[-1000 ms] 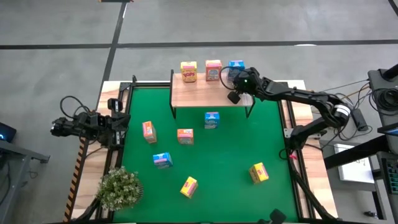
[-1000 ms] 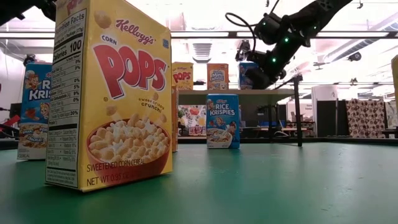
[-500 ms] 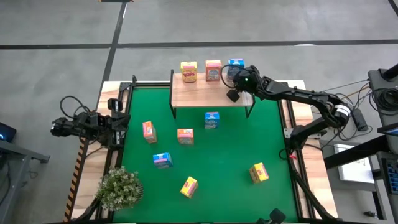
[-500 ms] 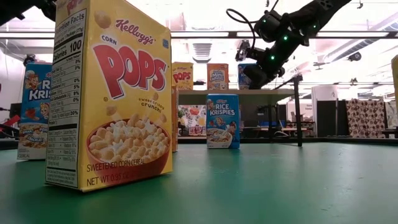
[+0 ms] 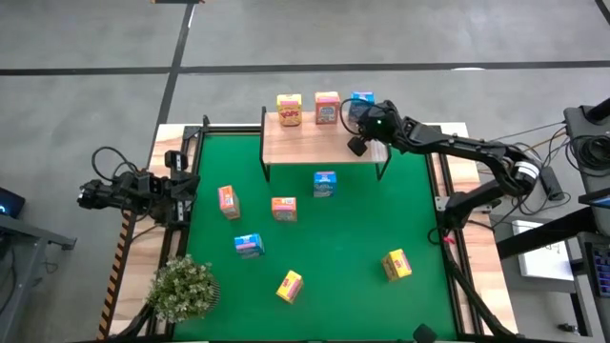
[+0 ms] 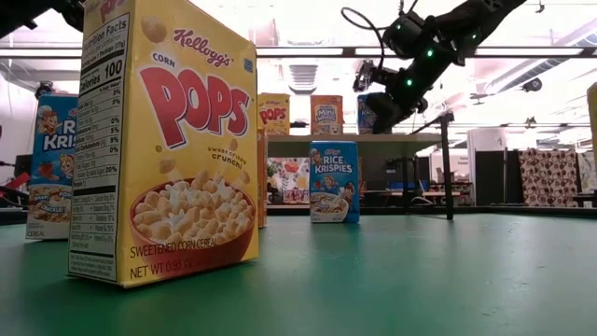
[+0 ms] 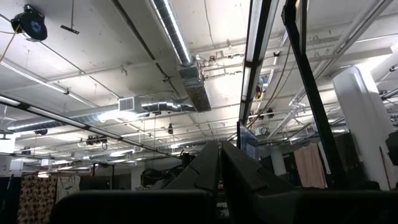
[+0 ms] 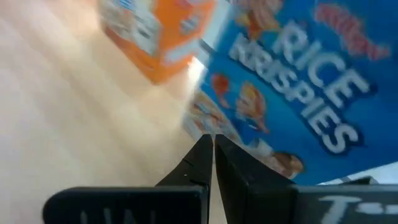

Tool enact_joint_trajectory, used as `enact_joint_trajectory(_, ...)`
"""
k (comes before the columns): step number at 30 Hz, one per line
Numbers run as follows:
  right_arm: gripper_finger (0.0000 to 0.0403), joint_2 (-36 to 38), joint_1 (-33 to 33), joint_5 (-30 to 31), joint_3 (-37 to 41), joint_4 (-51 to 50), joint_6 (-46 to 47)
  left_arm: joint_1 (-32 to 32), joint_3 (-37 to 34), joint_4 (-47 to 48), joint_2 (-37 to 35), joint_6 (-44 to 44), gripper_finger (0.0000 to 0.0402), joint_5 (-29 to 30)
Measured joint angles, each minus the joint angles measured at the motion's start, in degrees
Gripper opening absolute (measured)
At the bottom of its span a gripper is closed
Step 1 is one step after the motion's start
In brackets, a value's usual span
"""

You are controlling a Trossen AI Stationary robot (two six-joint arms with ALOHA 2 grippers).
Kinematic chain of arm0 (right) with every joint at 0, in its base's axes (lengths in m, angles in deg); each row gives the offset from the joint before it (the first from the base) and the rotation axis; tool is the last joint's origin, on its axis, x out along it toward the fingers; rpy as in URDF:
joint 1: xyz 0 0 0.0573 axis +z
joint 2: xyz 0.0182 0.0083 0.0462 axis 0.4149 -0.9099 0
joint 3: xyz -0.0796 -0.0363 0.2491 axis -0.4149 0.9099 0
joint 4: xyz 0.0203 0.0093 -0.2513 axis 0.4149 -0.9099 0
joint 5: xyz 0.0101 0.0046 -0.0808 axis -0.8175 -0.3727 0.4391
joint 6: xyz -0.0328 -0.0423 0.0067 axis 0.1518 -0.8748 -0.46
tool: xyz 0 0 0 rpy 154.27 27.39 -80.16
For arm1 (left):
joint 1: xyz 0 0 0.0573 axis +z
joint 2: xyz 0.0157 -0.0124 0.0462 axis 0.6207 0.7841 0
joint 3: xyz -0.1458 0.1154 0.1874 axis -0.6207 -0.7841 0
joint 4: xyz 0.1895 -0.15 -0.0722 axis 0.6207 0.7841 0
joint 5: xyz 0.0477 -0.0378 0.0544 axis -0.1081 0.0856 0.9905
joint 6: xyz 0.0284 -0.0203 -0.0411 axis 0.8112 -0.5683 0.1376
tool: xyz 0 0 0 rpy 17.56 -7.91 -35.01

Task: Stack cereal on shelf
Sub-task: Put the right blue cereal box on the shelf, then put the right orange cereal box on the shelf aligned with the other orange cereal box

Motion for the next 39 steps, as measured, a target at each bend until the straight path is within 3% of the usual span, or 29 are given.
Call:
enact_joint_trajectory(6,0.0009,4.05,5.79,-1.01,1.28,-0.3,1.85,-0.02,0.0,1.17,0.14,0.0,0.0,0.0)
enact_joint_trajectory(12,0.0009,8.13,13.88,-0.89,6.38,5.78,2.32,-0.02,0.0,0.04,3.47,-2.55,0.0,-0.02)
enact_joint_trajectory(22,0.0009,13.87,21.59,-0.89,15.33,21.08,-1.78,-0.06,0.08,-12.98,17.98,-9.36,0.0,-1.66)
enact_joint_trajectory(28,0.0009,16.99,23.16,-3.62,21.79,30.72,-3.34,-0.06,4.78,-11.91,25.71,-12.81,0.0,-1.47)
enact_joint_trajectory(31,0.0009,18.57,23.17,-7.38,25.02,35.29,-3.57,-0.04,8.9,-5.92,29.19,-14.89,0.0,-1.09)
enact_joint_trajectory(33,0.0009,19.69,23.17,-8.0,26.28,36.61,-4.09,-0.05,12.76,3.86,30.94,-17.47,0.0,0.69)
enact_joint_trajectory(36,0.0009,21.43,23.14,-8.33,27.17,37.05,-4.25,-0.04,20.83,26.16,33.65,-25.41,0.0,6.16)
enact_joint_trajectory(39,0.0009,22.89,23.14,-8.37,27.56,37.04,-4.41,-0.04,29.44,48.97,37.79,-39.16,0.0,12.29)
